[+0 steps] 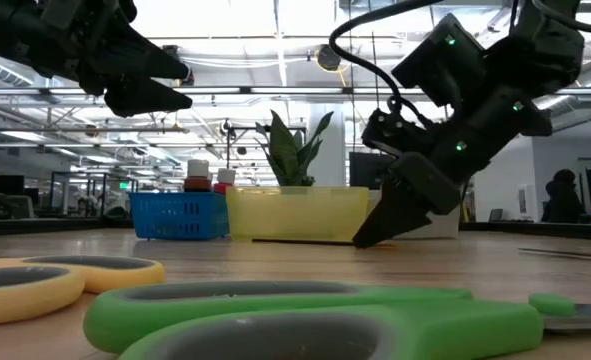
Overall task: Pick & Place Paint Supplies
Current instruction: Put the black paint brush into the yellow bin
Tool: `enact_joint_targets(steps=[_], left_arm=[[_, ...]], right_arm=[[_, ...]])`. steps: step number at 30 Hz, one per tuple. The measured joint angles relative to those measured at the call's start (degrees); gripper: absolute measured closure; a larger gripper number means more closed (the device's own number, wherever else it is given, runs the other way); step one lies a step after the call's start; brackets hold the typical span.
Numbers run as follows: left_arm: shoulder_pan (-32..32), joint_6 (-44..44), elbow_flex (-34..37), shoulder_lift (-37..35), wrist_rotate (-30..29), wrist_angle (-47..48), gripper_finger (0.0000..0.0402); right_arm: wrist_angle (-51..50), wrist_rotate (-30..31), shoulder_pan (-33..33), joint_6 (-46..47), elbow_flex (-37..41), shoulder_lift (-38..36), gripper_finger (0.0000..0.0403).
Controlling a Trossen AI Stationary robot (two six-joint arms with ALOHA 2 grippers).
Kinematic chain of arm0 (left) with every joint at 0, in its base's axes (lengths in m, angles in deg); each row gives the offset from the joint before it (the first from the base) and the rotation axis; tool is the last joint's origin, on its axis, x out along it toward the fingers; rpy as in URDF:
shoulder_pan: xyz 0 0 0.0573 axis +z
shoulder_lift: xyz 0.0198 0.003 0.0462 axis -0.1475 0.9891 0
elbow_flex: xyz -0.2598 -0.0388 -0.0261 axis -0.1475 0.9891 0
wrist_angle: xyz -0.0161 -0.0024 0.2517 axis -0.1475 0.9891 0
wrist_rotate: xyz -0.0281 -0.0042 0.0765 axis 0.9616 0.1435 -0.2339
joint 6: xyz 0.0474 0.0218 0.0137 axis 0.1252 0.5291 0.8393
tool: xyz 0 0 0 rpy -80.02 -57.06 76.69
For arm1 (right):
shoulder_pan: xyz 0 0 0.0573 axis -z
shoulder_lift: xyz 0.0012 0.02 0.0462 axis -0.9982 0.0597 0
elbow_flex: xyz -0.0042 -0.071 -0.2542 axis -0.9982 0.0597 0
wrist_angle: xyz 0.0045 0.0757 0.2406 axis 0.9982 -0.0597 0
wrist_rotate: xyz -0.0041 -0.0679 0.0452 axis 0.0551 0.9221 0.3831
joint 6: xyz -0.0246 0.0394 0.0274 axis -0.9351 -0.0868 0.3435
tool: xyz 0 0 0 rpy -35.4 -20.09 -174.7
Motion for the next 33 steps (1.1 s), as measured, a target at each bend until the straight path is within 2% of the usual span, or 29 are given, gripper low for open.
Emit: enact_joint_targets(steps=[9, 15, 23, 28, 33], left_arm=[[0.0, -0.2, 0.0, 0.0, 0.0, 0.0, 0.0025], [0.0, -0.2, 0.0, 0.0, 0.0, 0.0, 0.0025], [0.0, -0.1, 0.0, 0.0, 0.0, 0.0, 0.0025], [0.0, -0.1, 0.0, 0.0, 0.0, 0.0, 0.0025], [0.0, -0.1, 0.0, 0.0, 0.0, -0.1, 0.0025]], right_arm=[[-5.9, -1.9, 0.4, -0.3, 0.1, 0.2, 0.0340], [-10.4, -7.0, 2.5, -0.3, 0.1, 0.2, 0.0396], [-10.4, -7.5, 2.2, -1.4, 0.2, -0.2, 0.0400], [-7.3, -7.7, 0.8, -3.4, 0.2, -4.1, 0.0402], [-8.3, -6.7, -0.8, -4.5, 0.5, -9.1, 0.0402]])
